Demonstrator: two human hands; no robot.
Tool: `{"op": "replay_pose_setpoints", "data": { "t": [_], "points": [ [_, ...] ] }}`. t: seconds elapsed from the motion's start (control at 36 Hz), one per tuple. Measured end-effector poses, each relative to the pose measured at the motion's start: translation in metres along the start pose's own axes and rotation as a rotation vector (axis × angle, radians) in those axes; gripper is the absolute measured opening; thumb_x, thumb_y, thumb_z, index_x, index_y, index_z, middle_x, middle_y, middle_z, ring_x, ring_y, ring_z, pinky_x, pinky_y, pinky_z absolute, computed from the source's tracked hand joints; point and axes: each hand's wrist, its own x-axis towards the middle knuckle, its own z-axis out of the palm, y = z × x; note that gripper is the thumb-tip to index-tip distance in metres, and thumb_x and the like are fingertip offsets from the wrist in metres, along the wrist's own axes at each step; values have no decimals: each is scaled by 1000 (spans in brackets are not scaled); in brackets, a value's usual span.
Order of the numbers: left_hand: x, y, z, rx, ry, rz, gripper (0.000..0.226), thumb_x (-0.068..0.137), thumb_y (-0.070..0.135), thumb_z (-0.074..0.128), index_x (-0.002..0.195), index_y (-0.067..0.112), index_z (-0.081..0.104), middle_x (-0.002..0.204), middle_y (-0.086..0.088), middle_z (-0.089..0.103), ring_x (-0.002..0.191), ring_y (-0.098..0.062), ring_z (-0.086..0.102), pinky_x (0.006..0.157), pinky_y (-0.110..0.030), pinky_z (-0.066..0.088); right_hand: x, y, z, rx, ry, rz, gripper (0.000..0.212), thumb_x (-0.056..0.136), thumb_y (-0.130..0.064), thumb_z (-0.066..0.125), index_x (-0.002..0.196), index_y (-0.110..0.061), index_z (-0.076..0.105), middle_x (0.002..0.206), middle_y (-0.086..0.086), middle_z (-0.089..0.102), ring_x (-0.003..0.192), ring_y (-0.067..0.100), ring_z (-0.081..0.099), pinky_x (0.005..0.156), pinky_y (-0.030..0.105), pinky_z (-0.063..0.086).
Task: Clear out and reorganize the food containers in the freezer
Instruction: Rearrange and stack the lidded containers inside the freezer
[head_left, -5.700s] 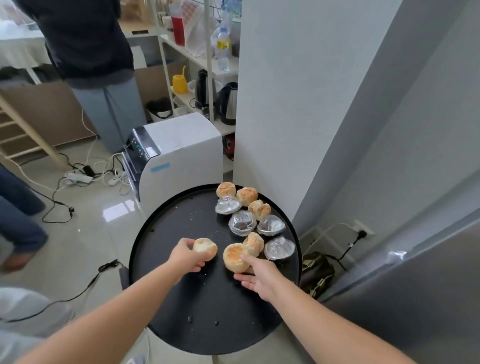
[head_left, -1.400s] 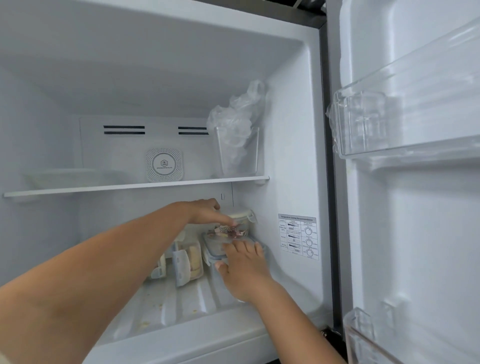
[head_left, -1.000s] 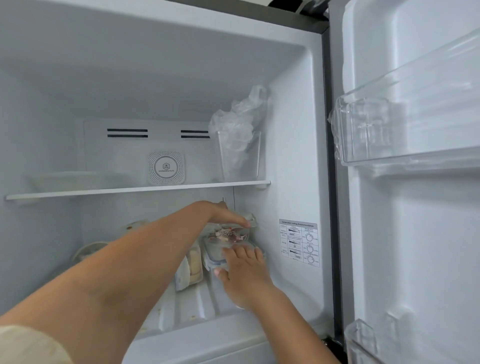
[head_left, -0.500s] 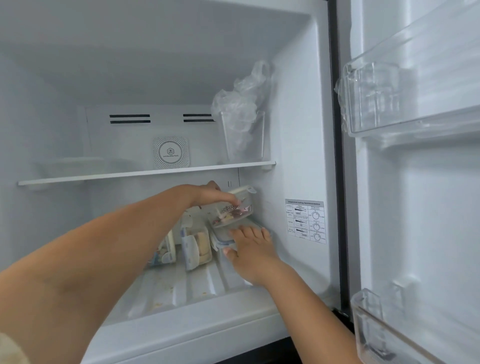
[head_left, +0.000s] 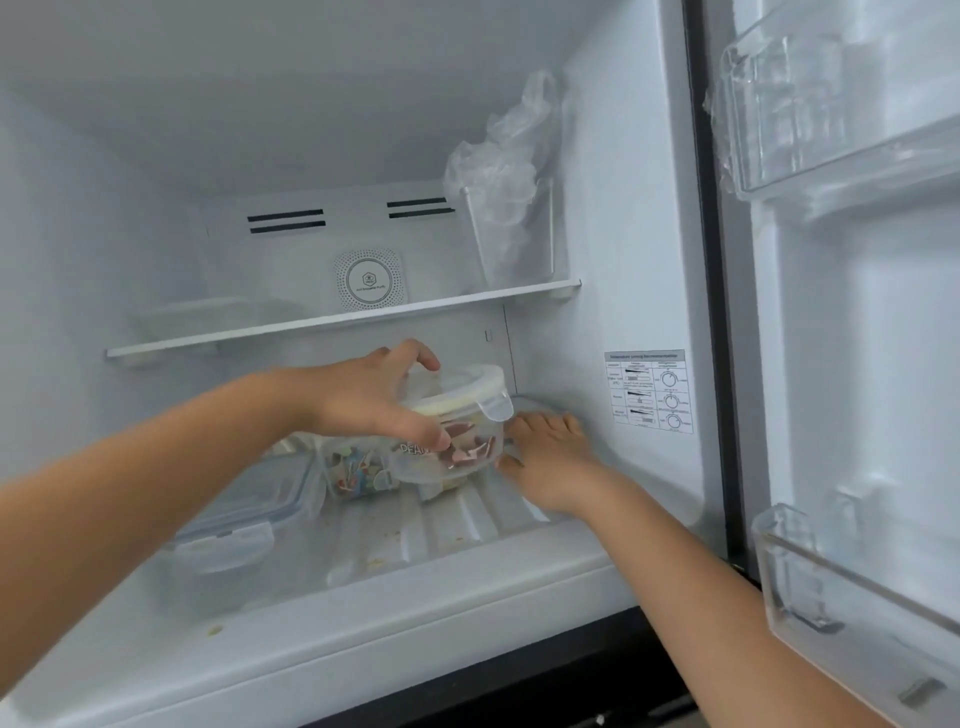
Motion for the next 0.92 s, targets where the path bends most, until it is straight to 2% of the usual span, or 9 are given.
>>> {"op": "replay_pose_setpoints", "data": {
  "t": [0.08, 0.19, 0.31, 0.47, 0.58, 0.64, 0.75, 0.83, 0.92],
  "points": [
    [-25, -1, 5, 56, -38, -24, 93, 41, 76, 61, 121, 48, 24, 123, 9, 39, 109, -15, 47, 92, -31, 38, 1, 1, 2, -32, 7, -5, 48, 97, -41, 34, 141, -21, 32, 150, 2, 30, 140, 18, 22, 112, 39, 12],
    [-45, -9, 17, 100, -119, -51, 87, 41, 75, 64, 114, 51, 23, 121, 12, 42, 108, -13, 49, 97, -37, 41, 2, 1, 3, -30, 29, 3, 49, 96, -43, 35, 141, -25, 31, 150, -1, 31, 139, 16, 22, 109, 36, 11],
    [-53, -19, 29, 109, -157, -84, 93, 40, 77, 67, 118, 52, 23, 126, 17, 39, 111, -12, 47, 96, -34, 43, 0, 1, 4, -38, 51, -2, 49, 97, -43, 35, 142, -24, 32, 150, 0, 31, 139, 18, 23, 109, 36, 11],
    [-55, -34, 33, 144, -236, -104, 99, 49, 71, 72, 132, 48, 24, 142, 16, 33, 127, -10, 36, 108, -33, 31, 0, 1, 4, -62, 55, -18, 48, 97, -41, 35, 142, -23, 31, 149, 0, 32, 138, 18, 23, 108, 36, 13],
    [-54, -33, 23, 145, -291, -122, 105, 46, 78, 69, 136, 46, 26, 146, 18, 29, 132, -8, 32, 111, -32, 26, 0, 1, 5, -61, 56, -18, 48, 98, -42, 34, 142, -24, 30, 149, 0, 31, 138, 18, 22, 109, 37, 12],
    [-53, -31, 13, 106, -253, -129, 98, 53, 79, 66, 136, 41, 31, 146, 14, 34, 129, -8, 36, 108, -27, 27, 0, 1, 6, -64, 62, -17, 48, 98, -43, 33, 142, -24, 30, 149, 0, 32, 138, 18, 22, 108, 36, 12],
    [-49, -36, -8, 11, -110, -193, 70, 74, 65, 57, 135, 37, 36, 148, 7, 35, 134, -12, 35, 110, -31, 27, 1, 2, 7, -61, 68, -17, 47, 98, -43, 34, 141, -25, 31, 149, -1, 32, 138, 17, 22, 109, 36, 11],
    [-49, -45, -19, 45, -39, -237, 50, 88, 48, 53, 135, 34, 39, 147, 3, 36, 133, -16, 36, 108, -31, 28, 1, 2, 7, -53, 73, -14, 48, 98, -43, 34, 142, -26, 30, 150, -2, 30, 139, 17, 21, 108, 35, 10],
    [-51, -49, -22, 108, -19, -300, 45, 93, 41, 49, 136, 31, 39, 146, -2, 37, 130, -19, 40, 107, -34, 31, 2, 3, 9, -66, 64, -13, 48, 98, -43, 33, 143, -26, 29, 151, -2, 28, 140, 15, 20, 109, 35, 9]
  ]
}}
